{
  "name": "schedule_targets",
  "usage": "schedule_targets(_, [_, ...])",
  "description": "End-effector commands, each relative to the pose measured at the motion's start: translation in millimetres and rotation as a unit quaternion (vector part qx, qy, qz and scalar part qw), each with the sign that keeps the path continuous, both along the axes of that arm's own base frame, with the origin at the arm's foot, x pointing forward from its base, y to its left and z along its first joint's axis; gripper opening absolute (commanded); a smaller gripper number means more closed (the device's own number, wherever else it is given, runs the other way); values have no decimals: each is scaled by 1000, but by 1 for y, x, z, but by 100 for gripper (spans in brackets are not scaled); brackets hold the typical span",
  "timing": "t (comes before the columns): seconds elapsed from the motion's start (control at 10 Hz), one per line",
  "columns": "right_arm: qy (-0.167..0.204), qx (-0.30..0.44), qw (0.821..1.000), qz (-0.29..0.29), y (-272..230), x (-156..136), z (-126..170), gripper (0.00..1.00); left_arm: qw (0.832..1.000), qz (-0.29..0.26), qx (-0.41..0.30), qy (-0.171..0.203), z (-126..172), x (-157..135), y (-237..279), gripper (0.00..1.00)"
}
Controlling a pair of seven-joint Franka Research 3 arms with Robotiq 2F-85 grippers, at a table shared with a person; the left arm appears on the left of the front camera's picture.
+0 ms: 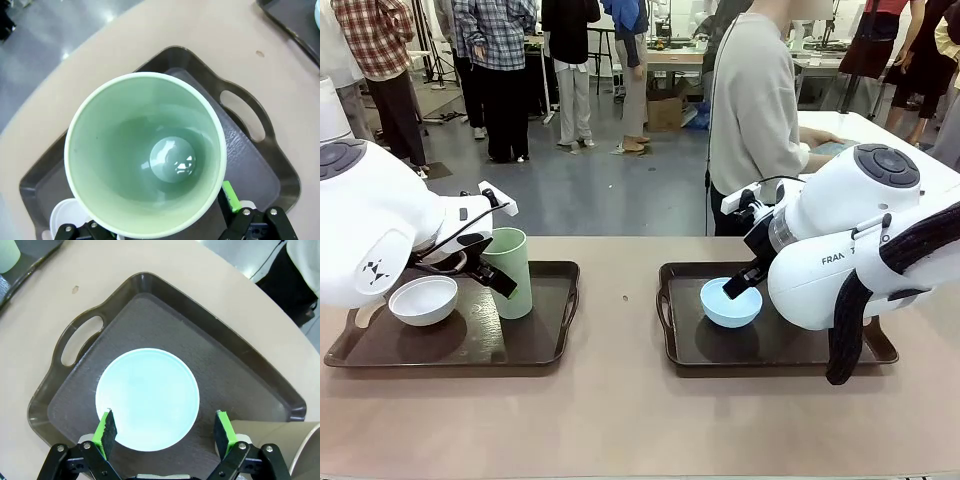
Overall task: Set up a tray with a mat and arrange the tableware.
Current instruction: Pick up the Picnic Bowl and Reusable plastic cup from the Handle tray in front of the human's position and hold them in the air.
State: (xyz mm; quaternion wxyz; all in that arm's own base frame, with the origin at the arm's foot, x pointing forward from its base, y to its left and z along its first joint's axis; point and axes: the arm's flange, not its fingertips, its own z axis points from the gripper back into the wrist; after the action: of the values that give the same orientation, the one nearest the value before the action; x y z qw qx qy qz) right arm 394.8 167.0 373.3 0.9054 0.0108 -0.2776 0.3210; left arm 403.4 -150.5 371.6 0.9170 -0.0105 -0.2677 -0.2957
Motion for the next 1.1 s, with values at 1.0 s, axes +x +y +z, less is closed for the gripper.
schedule_targets(1.0, [164,-62,979,-101,-35,-109,64,100,993,31,39,106,62,-99,34,100])
